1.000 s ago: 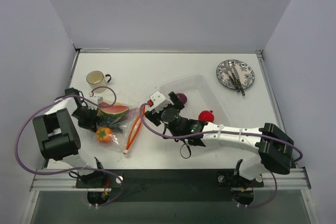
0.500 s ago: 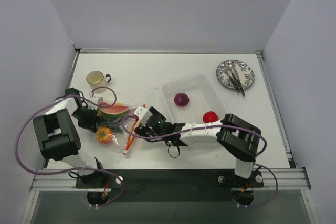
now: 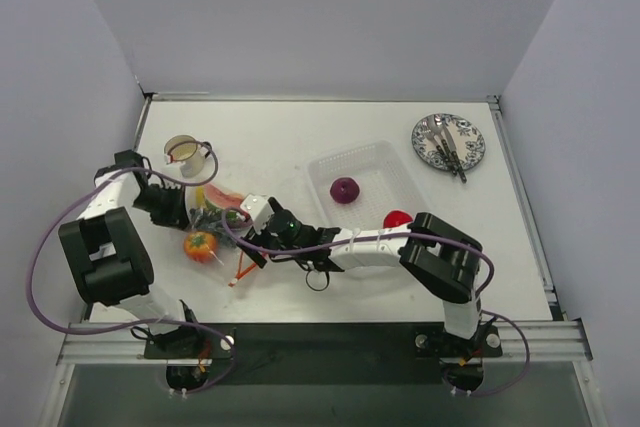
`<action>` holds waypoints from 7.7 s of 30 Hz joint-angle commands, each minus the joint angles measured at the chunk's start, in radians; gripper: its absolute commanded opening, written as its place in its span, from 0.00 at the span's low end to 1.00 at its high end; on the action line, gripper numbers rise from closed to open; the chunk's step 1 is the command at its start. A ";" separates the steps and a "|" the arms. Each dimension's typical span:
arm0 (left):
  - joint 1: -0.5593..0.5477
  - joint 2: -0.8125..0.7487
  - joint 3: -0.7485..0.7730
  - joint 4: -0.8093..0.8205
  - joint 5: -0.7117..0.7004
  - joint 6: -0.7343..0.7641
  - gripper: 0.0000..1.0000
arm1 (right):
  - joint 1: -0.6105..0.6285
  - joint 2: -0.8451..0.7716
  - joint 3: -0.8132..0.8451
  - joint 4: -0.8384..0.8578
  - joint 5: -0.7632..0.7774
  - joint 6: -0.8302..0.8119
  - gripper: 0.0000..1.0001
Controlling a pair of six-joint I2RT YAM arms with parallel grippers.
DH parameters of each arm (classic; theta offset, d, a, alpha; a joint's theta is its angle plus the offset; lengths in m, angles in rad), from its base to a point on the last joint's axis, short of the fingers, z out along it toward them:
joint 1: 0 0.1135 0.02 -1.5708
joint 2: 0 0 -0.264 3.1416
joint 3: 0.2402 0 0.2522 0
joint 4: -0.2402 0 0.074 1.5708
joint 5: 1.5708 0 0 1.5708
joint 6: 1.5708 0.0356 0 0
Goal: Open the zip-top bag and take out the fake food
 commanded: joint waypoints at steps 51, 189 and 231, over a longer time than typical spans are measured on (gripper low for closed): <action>0.006 0.006 -0.063 0.057 -0.081 0.011 0.00 | -0.026 -0.017 -0.066 -0.016 0.108 0.144 0.53; 0.028 0.118 -0.003 0.119 -0.076 -0.044 0.00 | 0.000 -0.373 -0.325 0.109 0.050 0.002 0.91; 0.021 0.115 -0.005 0.131 -0.113 -0.033 0.00 | -0.069 -0.305 -0.176 -0.117 0.025 0.140 0.00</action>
